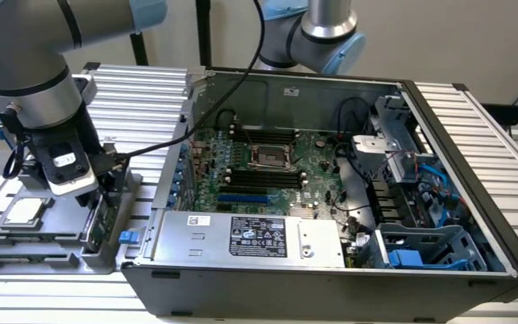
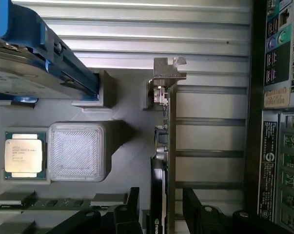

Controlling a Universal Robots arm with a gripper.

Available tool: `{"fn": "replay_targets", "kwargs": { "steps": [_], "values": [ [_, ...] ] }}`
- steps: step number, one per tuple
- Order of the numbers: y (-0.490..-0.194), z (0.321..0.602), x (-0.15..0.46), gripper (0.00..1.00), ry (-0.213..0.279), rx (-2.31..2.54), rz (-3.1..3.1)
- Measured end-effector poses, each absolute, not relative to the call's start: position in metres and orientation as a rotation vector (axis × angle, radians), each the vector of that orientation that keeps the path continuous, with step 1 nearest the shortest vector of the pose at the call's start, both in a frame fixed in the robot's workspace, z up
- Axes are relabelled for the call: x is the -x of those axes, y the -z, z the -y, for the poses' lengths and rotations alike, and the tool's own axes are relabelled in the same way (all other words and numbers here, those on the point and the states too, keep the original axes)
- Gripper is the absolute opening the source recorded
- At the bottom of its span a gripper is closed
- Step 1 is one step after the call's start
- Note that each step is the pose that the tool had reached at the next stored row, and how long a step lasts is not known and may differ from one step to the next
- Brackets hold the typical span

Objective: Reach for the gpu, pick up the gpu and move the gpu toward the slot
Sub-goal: 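Pick up the gpu and move the gpu toward the slot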

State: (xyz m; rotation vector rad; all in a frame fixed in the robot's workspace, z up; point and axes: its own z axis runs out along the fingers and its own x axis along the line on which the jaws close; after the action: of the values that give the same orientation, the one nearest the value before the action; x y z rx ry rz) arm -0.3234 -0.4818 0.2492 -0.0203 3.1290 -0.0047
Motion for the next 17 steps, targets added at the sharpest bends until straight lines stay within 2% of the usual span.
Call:
{"fn": "replay_targets", "kwargs": {
  "steps": [17],
  "values": [
    [-0.2421, 0.4752, 0.3265, 0.48, 0.021, -0.001, -3.123]
  ]
}}
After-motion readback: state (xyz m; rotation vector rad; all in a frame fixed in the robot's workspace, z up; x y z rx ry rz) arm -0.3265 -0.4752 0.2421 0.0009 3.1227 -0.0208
